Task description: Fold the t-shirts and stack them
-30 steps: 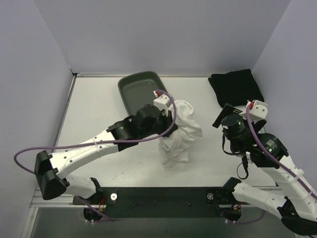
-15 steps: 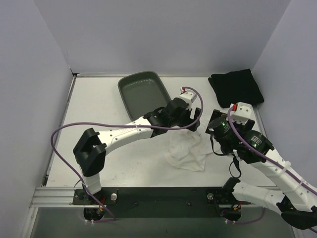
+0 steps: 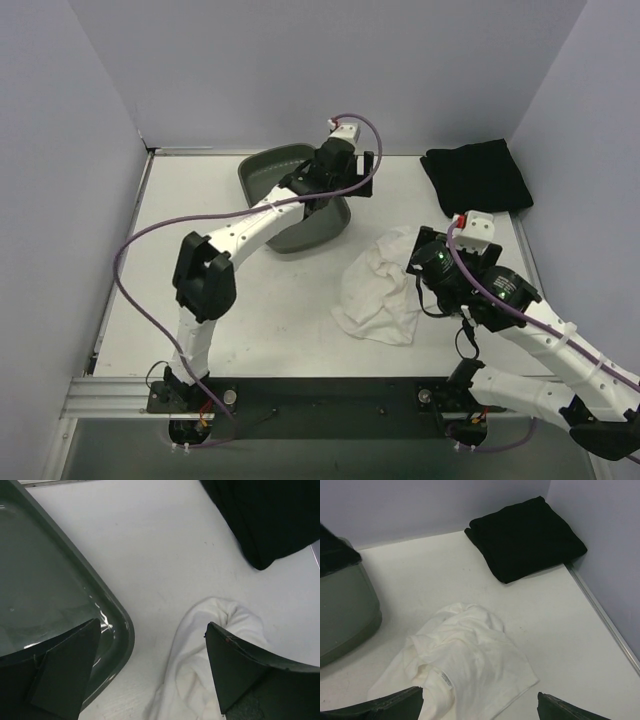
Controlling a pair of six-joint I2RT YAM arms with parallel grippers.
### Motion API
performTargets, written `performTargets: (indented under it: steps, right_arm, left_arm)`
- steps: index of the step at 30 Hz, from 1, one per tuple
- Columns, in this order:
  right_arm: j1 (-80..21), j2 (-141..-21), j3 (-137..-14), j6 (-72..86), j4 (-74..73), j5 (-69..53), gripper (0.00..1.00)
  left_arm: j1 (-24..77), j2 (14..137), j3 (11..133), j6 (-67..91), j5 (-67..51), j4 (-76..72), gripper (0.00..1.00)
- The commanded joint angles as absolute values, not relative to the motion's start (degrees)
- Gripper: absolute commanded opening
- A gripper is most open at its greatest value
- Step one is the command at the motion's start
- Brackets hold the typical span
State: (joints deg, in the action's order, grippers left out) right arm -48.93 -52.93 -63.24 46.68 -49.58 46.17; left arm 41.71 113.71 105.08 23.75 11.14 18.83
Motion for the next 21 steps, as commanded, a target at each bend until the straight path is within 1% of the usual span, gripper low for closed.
performTargets:
  steps: [1, 5, 6, 7, 9, 13, 17, 21]
  right_arm:
    - [-49.92, -52.56, -62.05, 46.85, -48.34, 47.37, 1.00]
    - [-50.71, -52.56, -60.47, 47.11, -47.64, 47.29, 1.00]
    - [-50.89, -52.56, -60.21, 47.11, -47.64, 47.37, 1.00]
    - [-51.06, -52.38, -59.42, 47.11, -47.64, 47.55, 1.00]
    - [-50.89, -51.86, -58.89, 47.02, -47.64, 47.81, 1.00]
    - [-50.89, -51.33, -58.18, 46.76, -47.46, 48.60, 1.00]
    - [-50.80, -51.85, -57.75, 46.58, -46.93, 48.43, 1.00]
    - [-50.80, -52.29, -57.57, 46.76, -46.15, 47.90, 1.00]
  left_arm:
    - [42.63, 125.48, 119.33, 26.89, 15.82, 27.41, 0.95]
    - [43.07, 137.08, 136.81, 27.86, 12.84, 31.28, 0.95]
    - [43.07, 142.07, 140.41, 28.99, 11.27, 32.94, 0.96]
    - [42.81, 144.29, 147.32, 29.61, 10.21, 35.22, 0.96]
    - [42.45, 148.34, 150.37, 31.45, 7.22, 35.68, 0.96]
    - [41.66, 148.97, 146.00, 34.36, 2.99, 30.95, 0.96]
    - [41.22, 150.03, 142.57, 35.07, 2.11, 32.52, 0.96]
    - [40.70, 147.84, 136.16, 35.33, 2.37, 33.48, 0.96]
